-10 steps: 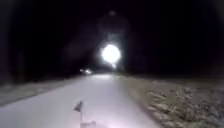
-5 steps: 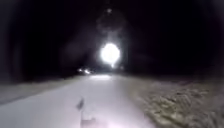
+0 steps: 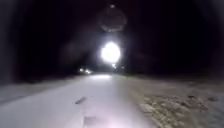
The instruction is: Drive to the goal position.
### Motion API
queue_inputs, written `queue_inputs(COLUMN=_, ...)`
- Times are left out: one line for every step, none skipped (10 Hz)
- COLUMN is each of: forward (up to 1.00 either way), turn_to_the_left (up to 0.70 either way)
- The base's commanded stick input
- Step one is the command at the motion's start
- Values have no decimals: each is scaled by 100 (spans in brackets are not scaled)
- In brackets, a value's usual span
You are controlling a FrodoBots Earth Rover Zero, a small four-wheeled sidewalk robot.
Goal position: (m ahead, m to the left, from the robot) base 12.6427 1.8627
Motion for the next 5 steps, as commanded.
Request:
queue_inputs(forward=100, turn_to_the_left=40)
queue_inputs(forward=100, turn_to_the_left=40)
queue_inputs(forward=100, turn_to_the_left=31)
queue_inputs(forward=100, turn_to_the_left=0)
queue_inputs(forward=100, turn_to_the_left=0)
